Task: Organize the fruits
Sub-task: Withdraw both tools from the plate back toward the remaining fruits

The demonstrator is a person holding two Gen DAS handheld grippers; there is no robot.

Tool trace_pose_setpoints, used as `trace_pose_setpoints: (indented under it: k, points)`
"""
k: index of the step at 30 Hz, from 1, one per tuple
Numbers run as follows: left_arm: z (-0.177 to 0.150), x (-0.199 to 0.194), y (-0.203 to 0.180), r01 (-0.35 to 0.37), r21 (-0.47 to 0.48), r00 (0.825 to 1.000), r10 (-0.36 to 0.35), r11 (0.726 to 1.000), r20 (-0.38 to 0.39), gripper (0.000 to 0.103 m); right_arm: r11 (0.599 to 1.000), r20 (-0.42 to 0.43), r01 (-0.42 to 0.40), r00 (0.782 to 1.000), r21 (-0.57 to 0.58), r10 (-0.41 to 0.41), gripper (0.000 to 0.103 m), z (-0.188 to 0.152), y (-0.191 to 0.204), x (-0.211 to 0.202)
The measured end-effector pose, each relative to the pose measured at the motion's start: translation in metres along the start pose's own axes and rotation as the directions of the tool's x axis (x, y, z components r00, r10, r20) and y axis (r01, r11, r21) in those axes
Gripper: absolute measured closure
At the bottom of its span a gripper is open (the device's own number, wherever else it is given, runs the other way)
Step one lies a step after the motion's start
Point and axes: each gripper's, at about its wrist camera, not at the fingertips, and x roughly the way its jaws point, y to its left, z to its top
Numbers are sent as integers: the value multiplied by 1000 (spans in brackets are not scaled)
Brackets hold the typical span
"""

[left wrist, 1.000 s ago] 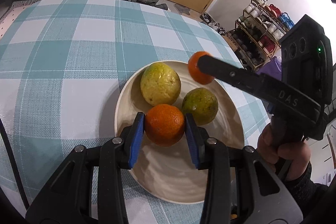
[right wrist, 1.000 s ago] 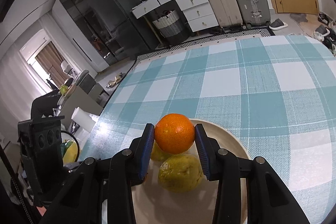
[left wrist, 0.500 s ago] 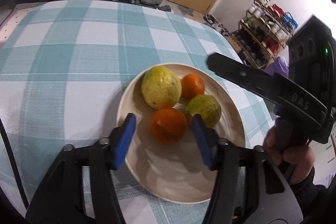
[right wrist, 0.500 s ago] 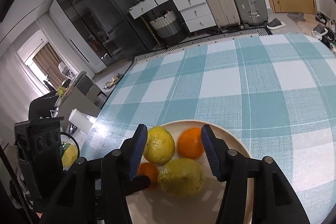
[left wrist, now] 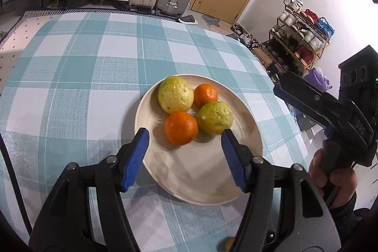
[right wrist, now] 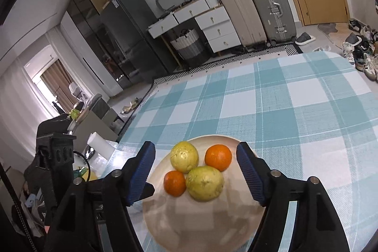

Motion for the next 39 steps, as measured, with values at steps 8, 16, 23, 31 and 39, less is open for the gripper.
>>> trace_pose_setpoints:
  k: [8, 16, 23, 31, 39]
  points:
    - [-14, -27, -21, -55, 27, 998, 54, 998, 44, 33, 1000, 32, 19, 999, -19, -19, 17, -14, 4, -33]
    - [-32, -55, -44, -114, 64, 990, 109, 991, 86, 24, 999, 65, 34, 997, -31, -32, 10, -28, 9, -62]
    - [-49, -73, -57, -148, 71, 984, 140, 987, 107, 22, 996, 112, 45, 993, -72, -37, 2, -44, 18, -87]
    - [-73, -94, -67, -170, 74, 979, 159, 983, 127, 16, 993, 128, 52, 991, -103, -38, 1, -68, 28, -111]
    - [-108, -111, -69, -169, 60, 976, 158, 984, 152, 1, 987, 141, 67, 989, -145, -47, 0, -95, 40, -132]
